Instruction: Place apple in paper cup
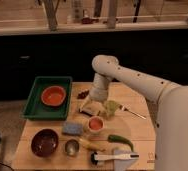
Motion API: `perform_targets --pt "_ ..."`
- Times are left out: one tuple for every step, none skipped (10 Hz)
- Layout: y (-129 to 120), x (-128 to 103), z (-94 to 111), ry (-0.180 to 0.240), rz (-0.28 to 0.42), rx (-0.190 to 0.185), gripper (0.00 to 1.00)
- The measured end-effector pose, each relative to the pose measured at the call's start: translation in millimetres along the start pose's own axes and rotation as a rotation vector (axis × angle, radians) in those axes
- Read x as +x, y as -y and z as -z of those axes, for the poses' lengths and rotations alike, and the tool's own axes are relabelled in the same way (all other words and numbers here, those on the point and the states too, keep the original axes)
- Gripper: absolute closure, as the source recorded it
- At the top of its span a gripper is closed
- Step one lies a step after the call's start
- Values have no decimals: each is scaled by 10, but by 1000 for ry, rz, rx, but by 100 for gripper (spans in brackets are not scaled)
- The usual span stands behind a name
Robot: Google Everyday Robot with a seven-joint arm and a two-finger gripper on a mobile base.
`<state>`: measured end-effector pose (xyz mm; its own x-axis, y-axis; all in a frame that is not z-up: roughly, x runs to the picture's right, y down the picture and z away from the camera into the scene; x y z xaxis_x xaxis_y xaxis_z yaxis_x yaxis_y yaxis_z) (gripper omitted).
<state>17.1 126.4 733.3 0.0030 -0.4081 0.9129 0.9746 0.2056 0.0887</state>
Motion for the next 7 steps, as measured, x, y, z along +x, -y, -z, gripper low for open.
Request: perform_targets --pt "0 0 0 0 0 0 20" --pt "0 0 0 0 0 0 20" --pt "0 0 -1 0 0 0 20" --pt "0 0 0 0 0 0 20" --pt "-1 0 0 0 0 0 20" --pt "0 0 0 0 0 0 20" --pt "-1 0 -1 0 0 0 20"
